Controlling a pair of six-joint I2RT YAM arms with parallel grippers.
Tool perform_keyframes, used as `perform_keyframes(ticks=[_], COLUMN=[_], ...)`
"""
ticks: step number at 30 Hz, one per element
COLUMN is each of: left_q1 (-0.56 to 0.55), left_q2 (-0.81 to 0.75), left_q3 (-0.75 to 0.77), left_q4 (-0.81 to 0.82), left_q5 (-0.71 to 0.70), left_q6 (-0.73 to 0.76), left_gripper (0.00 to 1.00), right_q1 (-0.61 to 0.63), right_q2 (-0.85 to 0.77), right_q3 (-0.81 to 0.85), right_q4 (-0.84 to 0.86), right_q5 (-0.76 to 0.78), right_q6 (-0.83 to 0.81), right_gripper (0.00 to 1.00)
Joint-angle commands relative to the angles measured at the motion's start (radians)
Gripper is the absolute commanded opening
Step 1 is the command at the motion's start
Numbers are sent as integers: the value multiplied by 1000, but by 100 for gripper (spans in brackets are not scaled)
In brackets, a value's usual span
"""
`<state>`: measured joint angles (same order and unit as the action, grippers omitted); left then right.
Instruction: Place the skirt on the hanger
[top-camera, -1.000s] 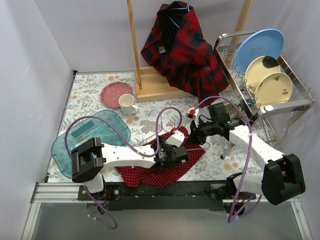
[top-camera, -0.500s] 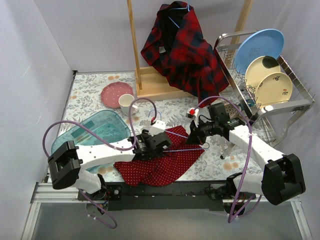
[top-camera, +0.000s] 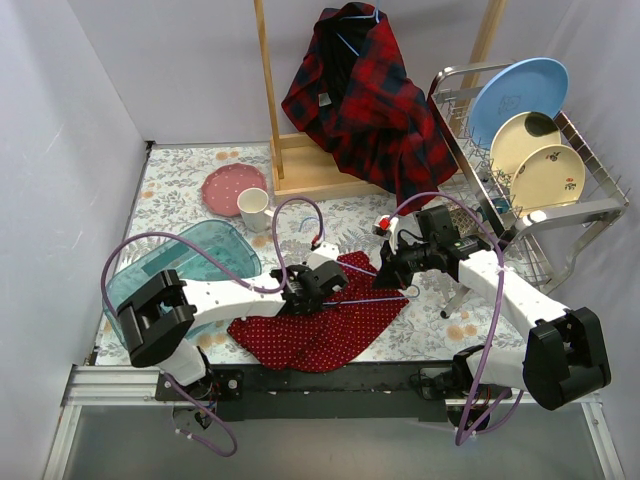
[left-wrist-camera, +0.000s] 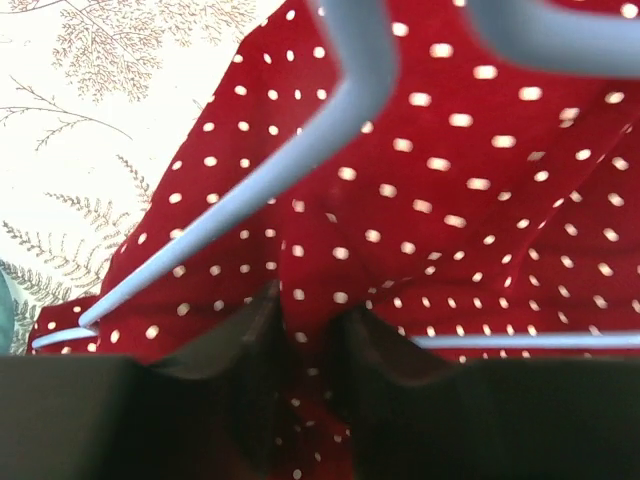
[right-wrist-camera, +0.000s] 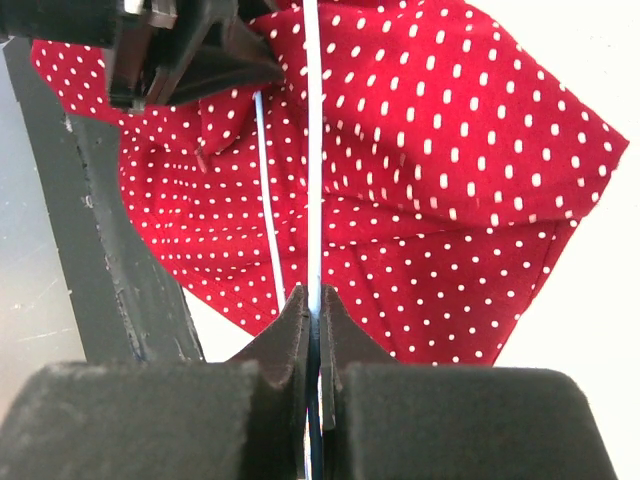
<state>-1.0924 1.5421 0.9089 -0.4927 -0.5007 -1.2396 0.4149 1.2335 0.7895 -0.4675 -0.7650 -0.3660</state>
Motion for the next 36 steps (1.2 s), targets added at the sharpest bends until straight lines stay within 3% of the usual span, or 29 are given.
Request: perform_keyframes(ticks=[1, 5, 16, 21, 30, 33, 36], left_q1=[26, 26, 31, 32, 31, 19, 16], left_q2=[12, -57, -548, -643, -599, -542, -511], left_q3=[15, 33, 36, 42, -36, -57, -56], left_q4=[14, -4, -10, -33, 19, 62, 33], left_q5=[-36, 32, 459, 531, 979, 1051, 998], left_q6=[17, 28, 60, 61, 51, 35, 54], left_gripper=[10, 6, 7, 6, 11, 30, 60], right_q1=[5, 5, 18, 22, 22, 22, 30], right_q2=[0, -5, 15, 11, -29, -25, -31], right_q3=[10, 8, 24, 27, 33, 33, 28], right_q4=[-8, -8, -3, 6, 9, -6, -20], right_q5=[24, 32, 18, 7, -31, -62, -69], right_q6=[-14, -16, -10, -10, -47, -76, -94], right_gripper=[1, 1, 1, 1, 1, 1, 1])
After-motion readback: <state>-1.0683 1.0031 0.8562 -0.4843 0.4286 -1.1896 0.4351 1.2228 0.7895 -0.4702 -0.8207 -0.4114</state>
